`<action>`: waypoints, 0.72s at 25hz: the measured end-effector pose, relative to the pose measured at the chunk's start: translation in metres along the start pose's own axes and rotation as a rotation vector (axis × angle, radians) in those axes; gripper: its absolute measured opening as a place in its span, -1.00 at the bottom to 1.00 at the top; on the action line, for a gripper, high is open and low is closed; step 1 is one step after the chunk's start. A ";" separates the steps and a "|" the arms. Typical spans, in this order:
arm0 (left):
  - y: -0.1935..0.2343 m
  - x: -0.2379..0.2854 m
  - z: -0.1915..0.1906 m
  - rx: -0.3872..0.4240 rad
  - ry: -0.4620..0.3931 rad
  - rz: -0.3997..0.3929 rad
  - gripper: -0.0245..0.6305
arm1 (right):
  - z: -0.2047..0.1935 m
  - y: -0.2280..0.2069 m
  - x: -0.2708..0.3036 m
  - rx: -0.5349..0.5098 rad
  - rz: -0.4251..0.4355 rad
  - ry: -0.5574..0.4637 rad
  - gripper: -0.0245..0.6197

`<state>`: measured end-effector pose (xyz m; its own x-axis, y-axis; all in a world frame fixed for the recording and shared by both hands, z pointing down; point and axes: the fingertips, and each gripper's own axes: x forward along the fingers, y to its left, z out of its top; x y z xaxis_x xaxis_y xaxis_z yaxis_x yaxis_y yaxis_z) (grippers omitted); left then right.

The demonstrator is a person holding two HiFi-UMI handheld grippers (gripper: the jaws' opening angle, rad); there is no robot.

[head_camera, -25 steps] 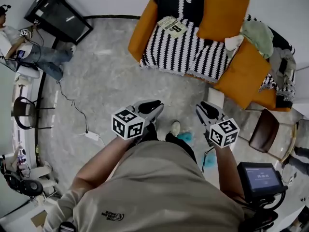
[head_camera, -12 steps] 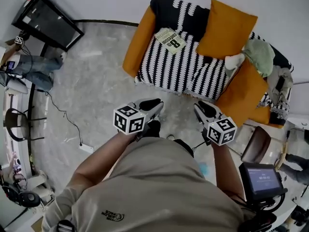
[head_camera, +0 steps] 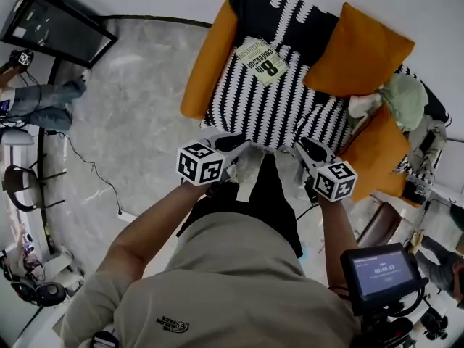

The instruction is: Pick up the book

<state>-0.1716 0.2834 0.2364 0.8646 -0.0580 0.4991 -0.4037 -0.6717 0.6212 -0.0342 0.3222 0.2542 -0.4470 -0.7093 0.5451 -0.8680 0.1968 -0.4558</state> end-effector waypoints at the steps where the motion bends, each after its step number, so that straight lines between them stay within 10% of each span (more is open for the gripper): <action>1: 0.009 0.009 0.004 -0.021 -0.003 0.002 -0.71 | 0.006 -0.011 0.012 0.018 0.016 0.003 -0.58; 18: 0.201 0.201 0.027 -0.283 0.005 0.214 -0.61 | 0.043 -0.241 0.240 0.136 0.144 0.162 -0.51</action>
<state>-0.0706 0.1166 0.4448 0.7505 -0.1711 0.6383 -0.6428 -0.4131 0.6451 0.0771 0.0753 0.4651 -0.6019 -0.5611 0.5683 -0.7610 0.1873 -0.6211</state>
